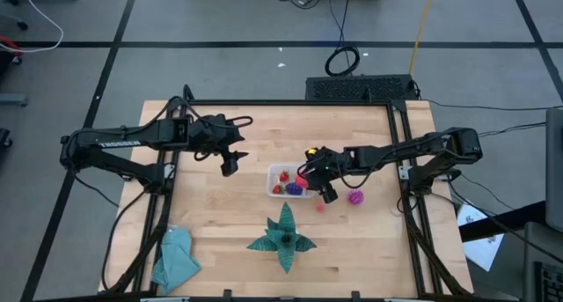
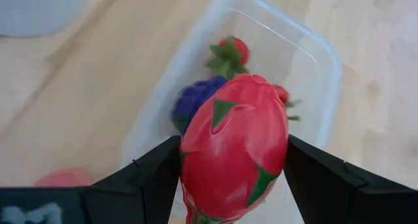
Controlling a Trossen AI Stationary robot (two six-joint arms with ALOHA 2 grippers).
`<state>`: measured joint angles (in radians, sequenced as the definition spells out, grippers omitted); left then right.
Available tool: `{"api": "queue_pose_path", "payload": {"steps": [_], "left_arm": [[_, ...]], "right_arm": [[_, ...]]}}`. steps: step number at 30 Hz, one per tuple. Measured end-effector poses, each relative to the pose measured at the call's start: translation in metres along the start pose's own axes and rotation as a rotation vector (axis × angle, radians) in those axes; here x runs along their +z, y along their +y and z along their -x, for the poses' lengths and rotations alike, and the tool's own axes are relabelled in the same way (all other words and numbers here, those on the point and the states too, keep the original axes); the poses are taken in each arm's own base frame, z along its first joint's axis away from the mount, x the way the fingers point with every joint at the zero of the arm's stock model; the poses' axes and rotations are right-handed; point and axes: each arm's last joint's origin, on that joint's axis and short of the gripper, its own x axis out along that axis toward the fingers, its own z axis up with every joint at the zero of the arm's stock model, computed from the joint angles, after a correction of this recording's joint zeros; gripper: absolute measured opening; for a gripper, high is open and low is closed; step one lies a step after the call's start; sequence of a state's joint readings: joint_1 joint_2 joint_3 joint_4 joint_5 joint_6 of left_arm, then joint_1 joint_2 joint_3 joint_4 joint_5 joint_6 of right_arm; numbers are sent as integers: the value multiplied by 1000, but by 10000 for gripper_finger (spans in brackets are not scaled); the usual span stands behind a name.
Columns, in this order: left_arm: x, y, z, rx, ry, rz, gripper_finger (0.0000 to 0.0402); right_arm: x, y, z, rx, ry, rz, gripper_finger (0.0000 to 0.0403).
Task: Pick and placing Produce into tupperware
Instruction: Put the pink dragon fruit into the transparent bin
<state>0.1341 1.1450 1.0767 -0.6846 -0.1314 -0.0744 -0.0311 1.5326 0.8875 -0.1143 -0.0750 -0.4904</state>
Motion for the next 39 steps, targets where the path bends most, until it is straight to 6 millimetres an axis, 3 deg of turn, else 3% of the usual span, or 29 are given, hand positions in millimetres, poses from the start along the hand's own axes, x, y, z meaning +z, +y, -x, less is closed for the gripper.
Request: {"api": "queue_pose_path", "payload": {"steps": [11,21,30,39], "left_arm": [[0,0,0,0,0,2,244],[0,0,0,0,0,2,244],[0,0,0,0,0,-17,244],[0,0,0,0,0,-17,244]], "right_arm": [[2,-5,-1,0,-52,-16,240],[-6,-5,-22,13,-19,0,240],[-7,-5,-23,12,-16,12,241],[-6,-5,-23,8,-19,36,268]]}}
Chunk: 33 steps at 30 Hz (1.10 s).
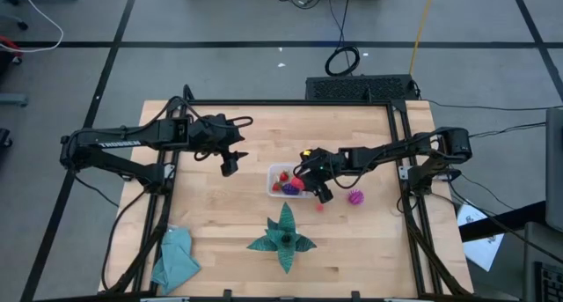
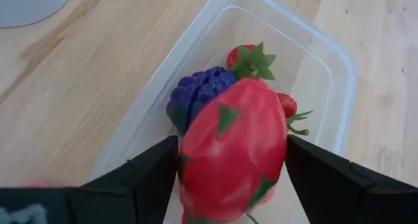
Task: Pick and placing Produce into tupperware
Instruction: Put the pink dragon fruit into the transparent bin, then put the purple onion into the transparent bin
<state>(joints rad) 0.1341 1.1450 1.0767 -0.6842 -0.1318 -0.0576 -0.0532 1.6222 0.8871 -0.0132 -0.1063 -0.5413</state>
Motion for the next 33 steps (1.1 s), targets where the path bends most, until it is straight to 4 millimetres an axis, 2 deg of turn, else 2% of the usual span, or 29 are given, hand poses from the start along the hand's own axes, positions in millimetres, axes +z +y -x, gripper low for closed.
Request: {"api": "queue_pose_path", "payload": {"steps": [11,15,28,33], "left_arm": [[0,0,0,0,0,-2,244],[0,0,0,0,0,-2,244],[-1,0,0,1,10,-12,244],[-1,0,0,0,11,-12,244]], "right_arm": [[0,0,0,-7,1,-1,272],[2,-3,0,-80,29,10,272],[26,-12,7,-119,5,43,272],[29,-15,19,-217,89,64,272]]}}
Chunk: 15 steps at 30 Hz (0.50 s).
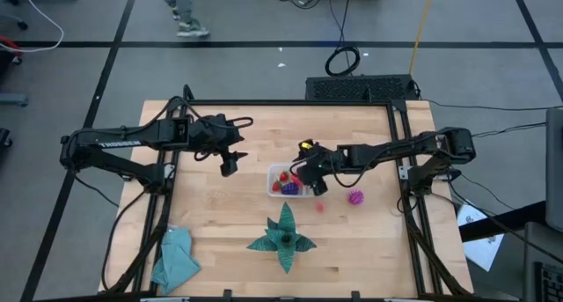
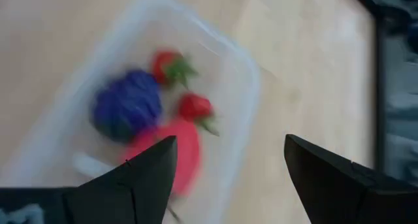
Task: Pick and placing Produce into tupperware
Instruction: Put the purple onion into the transparent bin
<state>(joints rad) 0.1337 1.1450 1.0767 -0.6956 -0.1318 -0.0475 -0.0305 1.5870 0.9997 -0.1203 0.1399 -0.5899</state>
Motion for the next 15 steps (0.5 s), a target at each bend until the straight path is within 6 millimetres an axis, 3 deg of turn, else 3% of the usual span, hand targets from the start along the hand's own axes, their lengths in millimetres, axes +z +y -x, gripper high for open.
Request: {"api": "queue_pose_path", "payload": {"steps": [6,15], "left_arm": [[-2,0,0,0,22,-4,244],[-2,-1,0,-3,24,-22,244]], "right_arm": [[-8,-3,32,-80,153,-11,272],[-31,6,88,-26,356,-456,272]]}}
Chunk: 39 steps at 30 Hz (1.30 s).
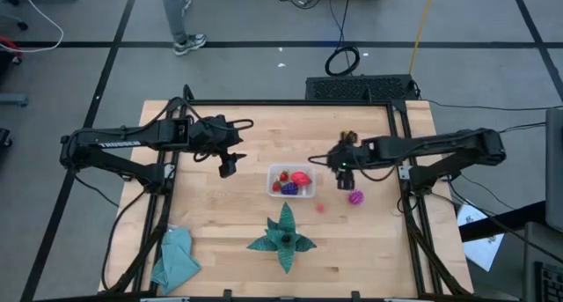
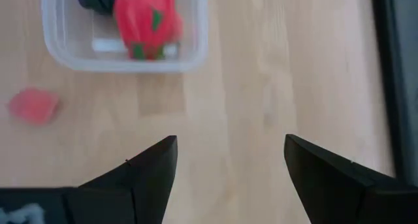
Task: Pick and placing Produce into tupperware
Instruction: Put the purple onion into the transparent bin
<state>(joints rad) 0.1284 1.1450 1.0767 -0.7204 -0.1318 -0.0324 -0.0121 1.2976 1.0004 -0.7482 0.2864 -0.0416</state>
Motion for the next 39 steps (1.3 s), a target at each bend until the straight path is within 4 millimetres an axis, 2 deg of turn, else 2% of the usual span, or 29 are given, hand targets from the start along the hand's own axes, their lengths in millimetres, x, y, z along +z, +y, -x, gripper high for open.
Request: {"api": "queue_pose_path", "payload": {"steps": [6,10,16,21,39], "left_arm": [[2,0,0,-1,-19,1,244],[2,0,0,-1,-22,2,244],[2,0,0,-1,-22,1,244],[2,0,0,-1,-22,-4,244],[2,0,0,-1,-24,-21,244]], "right_arm": [[-18,5,18,110,107,-213,272],[-22,9,20,195,160,-314,272],[-28,11,20,213,238,-407,272],[-36,15,14,243,304,-498,272],[-59,23,-8,258,391,-570,272]]}}
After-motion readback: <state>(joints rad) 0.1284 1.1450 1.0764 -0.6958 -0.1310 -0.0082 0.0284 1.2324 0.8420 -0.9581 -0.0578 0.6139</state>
